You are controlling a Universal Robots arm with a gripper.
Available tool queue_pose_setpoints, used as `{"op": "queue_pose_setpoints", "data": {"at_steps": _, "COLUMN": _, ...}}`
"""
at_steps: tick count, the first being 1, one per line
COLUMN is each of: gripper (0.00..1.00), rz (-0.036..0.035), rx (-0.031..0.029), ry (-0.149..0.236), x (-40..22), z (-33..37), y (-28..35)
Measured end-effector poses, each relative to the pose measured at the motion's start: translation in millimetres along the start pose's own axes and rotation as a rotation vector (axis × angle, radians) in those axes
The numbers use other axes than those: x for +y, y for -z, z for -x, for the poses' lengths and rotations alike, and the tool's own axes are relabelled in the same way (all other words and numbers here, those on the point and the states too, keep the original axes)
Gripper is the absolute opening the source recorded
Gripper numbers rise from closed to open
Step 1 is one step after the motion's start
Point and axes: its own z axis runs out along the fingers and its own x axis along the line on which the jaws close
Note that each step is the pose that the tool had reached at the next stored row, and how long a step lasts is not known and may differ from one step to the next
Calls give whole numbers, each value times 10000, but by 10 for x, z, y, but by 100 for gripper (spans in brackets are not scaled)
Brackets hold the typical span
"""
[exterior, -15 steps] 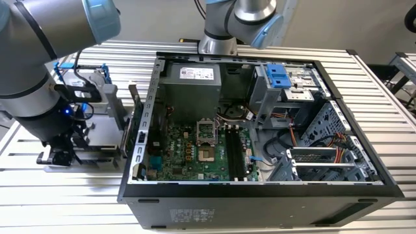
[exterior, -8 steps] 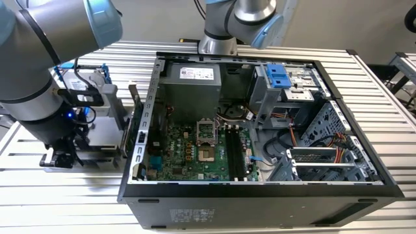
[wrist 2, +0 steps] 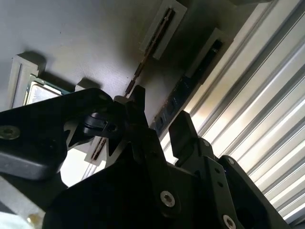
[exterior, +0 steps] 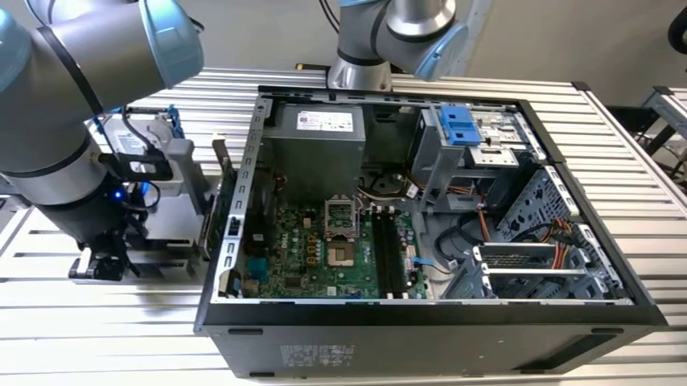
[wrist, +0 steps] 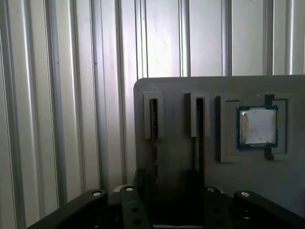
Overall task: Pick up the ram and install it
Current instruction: 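Pick up the ram and move it above insertion slot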
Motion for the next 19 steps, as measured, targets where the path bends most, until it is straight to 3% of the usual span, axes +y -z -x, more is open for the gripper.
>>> {"op": "queue_pose_setpoints", "data": {"at_steps": 19, "gripper": 100, "rz": 0, "rx": -1, "ry": -1, "x": 8, "z": -43, "y": -30}}
